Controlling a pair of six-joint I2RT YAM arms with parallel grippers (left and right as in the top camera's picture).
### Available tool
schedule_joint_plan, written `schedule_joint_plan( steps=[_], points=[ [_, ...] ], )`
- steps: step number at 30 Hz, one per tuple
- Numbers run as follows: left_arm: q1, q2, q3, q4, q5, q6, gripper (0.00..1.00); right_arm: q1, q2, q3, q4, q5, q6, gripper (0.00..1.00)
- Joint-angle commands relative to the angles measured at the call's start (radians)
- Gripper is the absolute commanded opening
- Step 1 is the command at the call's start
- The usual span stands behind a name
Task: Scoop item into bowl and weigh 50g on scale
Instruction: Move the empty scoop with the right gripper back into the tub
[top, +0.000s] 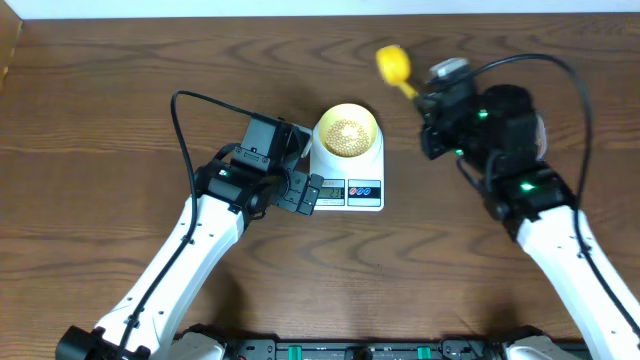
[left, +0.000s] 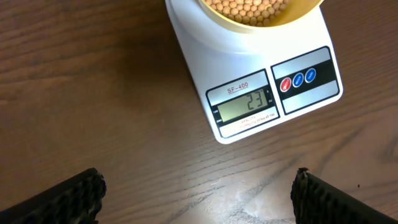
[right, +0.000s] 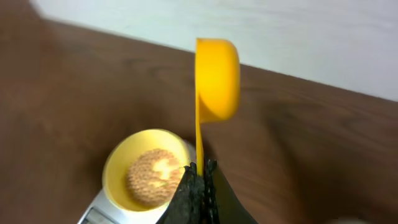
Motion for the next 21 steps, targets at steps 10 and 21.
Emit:
schedule_joint_plan(
  steps=[10,21],
  points=[
    [-0.002,-0.003,0.000,-0.002,-0.006,0.014,0.98,-0.408,-0.040,0.004,-0.320,0.076,0.056,0.01],
    [-0.002,-0.003,0.000,-0.002,-0.006,0.014,0.98,-0.414,0.079,-0.006,-0.352,0.151,0.027,0.01]
  ],
)
